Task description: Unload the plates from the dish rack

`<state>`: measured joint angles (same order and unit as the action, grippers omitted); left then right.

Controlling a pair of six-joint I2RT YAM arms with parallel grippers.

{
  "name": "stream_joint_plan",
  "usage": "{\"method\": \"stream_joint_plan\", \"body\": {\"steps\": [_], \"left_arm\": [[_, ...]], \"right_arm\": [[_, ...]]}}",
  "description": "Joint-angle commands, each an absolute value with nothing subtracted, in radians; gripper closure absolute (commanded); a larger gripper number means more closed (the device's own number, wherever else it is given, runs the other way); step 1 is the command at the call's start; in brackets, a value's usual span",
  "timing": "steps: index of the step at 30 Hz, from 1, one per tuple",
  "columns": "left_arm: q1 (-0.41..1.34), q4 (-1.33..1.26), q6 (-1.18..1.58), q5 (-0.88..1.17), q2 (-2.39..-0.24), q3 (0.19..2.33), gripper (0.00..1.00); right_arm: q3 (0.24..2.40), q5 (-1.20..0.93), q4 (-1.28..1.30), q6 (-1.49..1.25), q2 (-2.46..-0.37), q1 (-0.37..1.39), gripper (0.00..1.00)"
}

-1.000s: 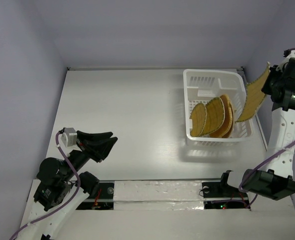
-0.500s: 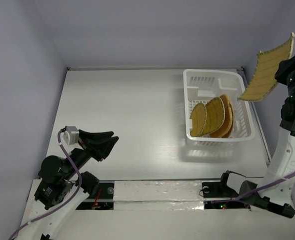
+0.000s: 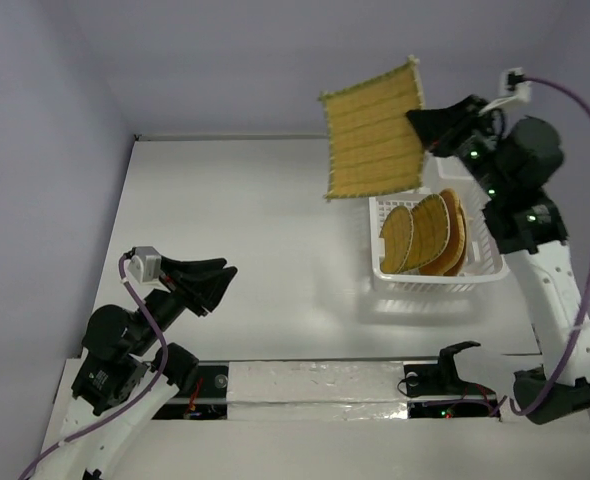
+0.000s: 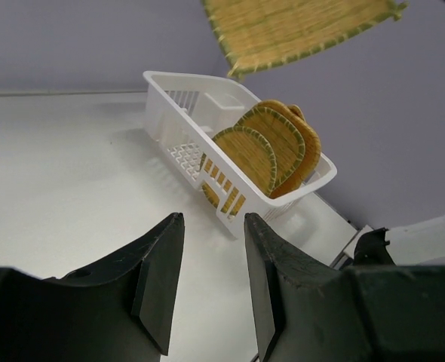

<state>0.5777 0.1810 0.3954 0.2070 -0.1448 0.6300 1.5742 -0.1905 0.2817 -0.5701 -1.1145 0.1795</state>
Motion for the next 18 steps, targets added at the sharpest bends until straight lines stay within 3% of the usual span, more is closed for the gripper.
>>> {"method": "stream_joint_plan", "body": {"steps": [1, 8, 18], "left_arm": [[0.565, 0.158, 0.406, 0.161, -0.144, 0.637, 0.65], [0.546, 0.166, 0.416, 0.123, -0.146, 0.638, 0.65], [0.517, 0.169, 0.417, 0.109, -0.193, 0.638, 0.65]], "right_arm": [[1.454, -0.102, -0.056, -0.710, -1.167, 0.363, 1.00], [1.298, 0.110, -0.408, -0.824, -1.394, 0.636, 1.00], [1.243, 0.236, -0.581, -0.923, -1.716, 0.773, 1.00]]}}
